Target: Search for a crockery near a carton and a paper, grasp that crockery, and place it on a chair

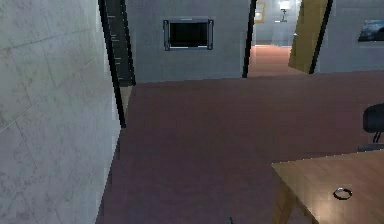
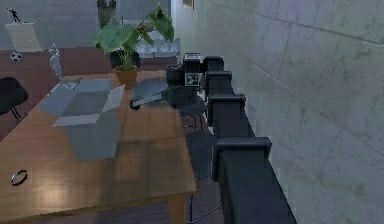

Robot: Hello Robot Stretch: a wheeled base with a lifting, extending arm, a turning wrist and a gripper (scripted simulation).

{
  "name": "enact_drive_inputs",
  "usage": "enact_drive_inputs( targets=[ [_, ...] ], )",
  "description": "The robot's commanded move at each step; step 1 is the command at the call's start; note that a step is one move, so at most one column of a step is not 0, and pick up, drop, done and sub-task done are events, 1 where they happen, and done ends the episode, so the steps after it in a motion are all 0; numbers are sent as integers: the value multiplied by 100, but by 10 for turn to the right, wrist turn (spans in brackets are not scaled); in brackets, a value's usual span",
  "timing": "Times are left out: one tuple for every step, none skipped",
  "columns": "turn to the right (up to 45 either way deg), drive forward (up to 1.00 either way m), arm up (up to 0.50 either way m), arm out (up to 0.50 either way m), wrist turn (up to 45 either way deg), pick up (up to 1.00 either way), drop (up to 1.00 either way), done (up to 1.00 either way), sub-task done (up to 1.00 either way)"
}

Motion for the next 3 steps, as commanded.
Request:
enact_drive_inputs(
  targets=[
    [0, 0, 0, 0, -450, 0, 0, 0, 0],
    [0, 0, 0, 0, -450, 0, 0, 0, 0],
    [0, 0, 0, 0, -60, 0, 0, 0, 0]
  ],
)
